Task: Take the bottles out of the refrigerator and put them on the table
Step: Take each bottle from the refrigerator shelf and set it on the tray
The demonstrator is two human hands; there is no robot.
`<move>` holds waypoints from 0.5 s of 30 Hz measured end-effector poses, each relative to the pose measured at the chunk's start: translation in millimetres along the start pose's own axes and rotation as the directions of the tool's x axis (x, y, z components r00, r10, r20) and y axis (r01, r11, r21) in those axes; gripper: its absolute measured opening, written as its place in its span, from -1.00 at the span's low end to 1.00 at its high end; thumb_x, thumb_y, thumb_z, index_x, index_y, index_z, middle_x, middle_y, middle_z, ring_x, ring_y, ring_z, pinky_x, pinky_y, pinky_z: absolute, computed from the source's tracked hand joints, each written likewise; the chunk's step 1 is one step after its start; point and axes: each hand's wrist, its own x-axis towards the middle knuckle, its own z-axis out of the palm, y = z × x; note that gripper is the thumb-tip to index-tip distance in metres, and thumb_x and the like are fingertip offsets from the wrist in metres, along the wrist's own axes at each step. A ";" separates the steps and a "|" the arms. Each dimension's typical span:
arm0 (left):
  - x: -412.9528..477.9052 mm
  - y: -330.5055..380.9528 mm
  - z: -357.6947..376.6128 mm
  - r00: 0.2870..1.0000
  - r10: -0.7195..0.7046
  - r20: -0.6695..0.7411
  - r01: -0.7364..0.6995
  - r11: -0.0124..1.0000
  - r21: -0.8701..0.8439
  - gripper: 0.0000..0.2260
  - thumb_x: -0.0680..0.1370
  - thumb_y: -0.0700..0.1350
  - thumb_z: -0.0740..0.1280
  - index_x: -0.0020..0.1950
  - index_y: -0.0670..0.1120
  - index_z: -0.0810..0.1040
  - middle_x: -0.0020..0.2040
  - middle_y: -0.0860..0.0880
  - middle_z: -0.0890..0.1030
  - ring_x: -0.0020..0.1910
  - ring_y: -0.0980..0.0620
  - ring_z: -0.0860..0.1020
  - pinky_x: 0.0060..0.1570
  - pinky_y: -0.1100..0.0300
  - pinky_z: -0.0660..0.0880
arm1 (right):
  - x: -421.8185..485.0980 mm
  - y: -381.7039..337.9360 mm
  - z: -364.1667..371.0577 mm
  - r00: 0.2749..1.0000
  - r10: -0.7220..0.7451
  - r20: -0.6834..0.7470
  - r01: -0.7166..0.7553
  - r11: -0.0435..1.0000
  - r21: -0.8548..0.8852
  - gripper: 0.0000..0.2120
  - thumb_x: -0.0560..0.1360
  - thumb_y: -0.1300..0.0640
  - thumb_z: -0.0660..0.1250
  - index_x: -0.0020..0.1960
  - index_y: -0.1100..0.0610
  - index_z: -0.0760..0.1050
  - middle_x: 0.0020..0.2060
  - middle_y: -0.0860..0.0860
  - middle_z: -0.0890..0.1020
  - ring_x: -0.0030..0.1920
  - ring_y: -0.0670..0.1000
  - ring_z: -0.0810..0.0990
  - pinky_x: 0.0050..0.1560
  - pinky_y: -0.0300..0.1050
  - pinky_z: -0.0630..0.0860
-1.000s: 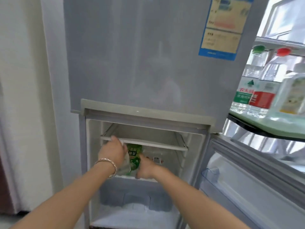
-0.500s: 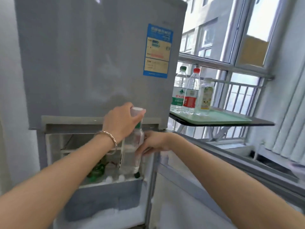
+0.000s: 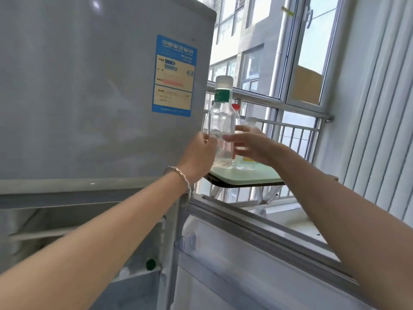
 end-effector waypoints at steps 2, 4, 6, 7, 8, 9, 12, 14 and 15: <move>8.8 -8.0 15.0 0.997 -0.046 0.068 0.048 0.999 -0.021 -0.68 0.64 0.00 0.06 0.25 -0.13 0.44 -0.22 0.01 0.48 -0.28 0.06 0.43 -0.28 0.16 0.38 | 10.8 19.6 -6.5 0.999 0.019 -0.036 -0.020 0.999 -0.026 -0.37 0.42 0.17 0.49 0.39 0.26 0.29 0.23 0.22 0.56 0.13 0.11 0.61 -0.06 -0.17 0.65; 18.1 -18.5 27.2 0.993 -0.071 0.096 0.074 0.997 -0.032 -0.64 0.65 0.01 0.06 0.36 -0.14 0.37 0.01 -0.06 0.55 -0.15 0.05 0.47 -0.20 0.17 0.42 | 24.7 40.0 -10.7 0.998 0.047 -0.034 -0.047 0.999 -0.007 -0.43 0.45 0.18 0.47 0.37 0.24 0.32 0.27 0.24 0.54 0.21 0.15 0.57 0.15 -0.08 0.59; 25.3 -28.3 38.2 0.993 -0.061 0.104 0.061 0.998 0.000 -0.61 0.66 0.04 0.05 0.42 -0.12 0.32 0.24 -0.08 0.52 0.02 0.08 0.44 -0.11 0.22 0.38 | 40.9 57.9 -14.8 0.998 0.049 -0.047 -0.047 0.998 0.048 -0.45 0.47 0.20 0.45 0.37 0.25 0.32 0.26 0.24 0.55 0.26 0.18 0.56 0.23 -0.02 0.54; 27.7 -32.1 41.8 0.992 -0.050 0.115 0.048 0.999 0.020 -0.60 0.66 0.05 0.04 0.43 -0.11 0.34 0.30 -0.07 0.51 0.07 0.10 0.42 -0.04 0.23 0.35 | 46.9 64.3 -16.4 0.997 0.047 -0.053 -0.044 0.997 0.063 -0.47 0.49 0.20 0.43 0.38 0.26 0.32 0.26 0.24 0.55 0.26 0.20 0.56 0.27 0.02 0.53; 29.4 -34.5 43.7 0.991 -0.044 0.129 0.040 0.999 0.031 -0.60 0.66 0.05 0.03 0.43 -0.09 0.35 0.33 -0.06 0.50 0.11 0.10 0.42 0.03 0.23 0.32 | 49.9 67.9 -16.5 0.997 0.047 -0.054 -0.043 0.997 0.061 -0.51 0.52 0.20 0.39 0.38 0.27 0.34 0.25 0.23 0.56 0.26 0.21 0.57 0.29 0.06 0.52; 32.1 -37.3 46.3 0.988 -0.044 0.145 0.039 0.999 0.035 -0.60 0.67 0.05 0.02 0.43 -0.07 0.37 0.35 -0.05 0.50 0.16 0.06 0.45 0.06 0.22 0.31 | 54.6 72.3 -17.3 0.998 0.047 -0.048 -0.044 0.997 0.057 -0.57 0.54 0.21 0.36 0.37 0.28 0.37 0.25 0.23 0.57 0.26 0.21 0.57 0.30 0.08 0.51; 37.8 -42.7 54.1 0.981 -0.062 0.186 0.051 0.997 0.061 -0.60 0.67 0.04 0.01 0.43 -0.07 0.39 0.37 -0.06 0.49 0.33 -0.03 0.45 0.13 0.20 0.31 | 62.6 79.7 -20.0 0.998 0.045 -0.052 -0.042 0.998 0.054 -0.66 0.57 0.22 0.31 0.32 0.26 0.44 0.24 0.21 0.59 0.24 0.21 0.58 0.30 0.09 0.51; 41.3 -45.2 57.6 0.977 -0.087 0.193 0.075 0.995 0.072 -0.58 0.67 0.05 0.02 0.45 -0.10 0.37 0.38 -0.07 0.48 0.36 -0.05 0.43 0.23 0.14 0.36 | 65.4 81.0 -17.6 0.997 0.027 -0.070 -0.026 1.000 0.011 -0.66 0.56 0.23 0.32 0.33 0.23 0.46 0.23 0.18 0.60 0.24 0.18 0.58 0.31 0.10 0.50; 41.8 -45.8 58.8 0.977 -0.098 0.188 0.083 0.993 0.082 -0.57 0.67 0.04 0.02 0.46 -0.10 0.37 0.38 -0.08 0.48 0.36 -0.06 0.43 0.29 0.10 0.37 | 65.7 80.6 -16.5 0.997 0.023 -0.079 -0.025 1.000 -0.017 -0.64 0.56 0.23 0.32 0.35 0.23 0.45 0.23 0.16 0.60 0.24 0.17 0.57 0.31 0.09 0.50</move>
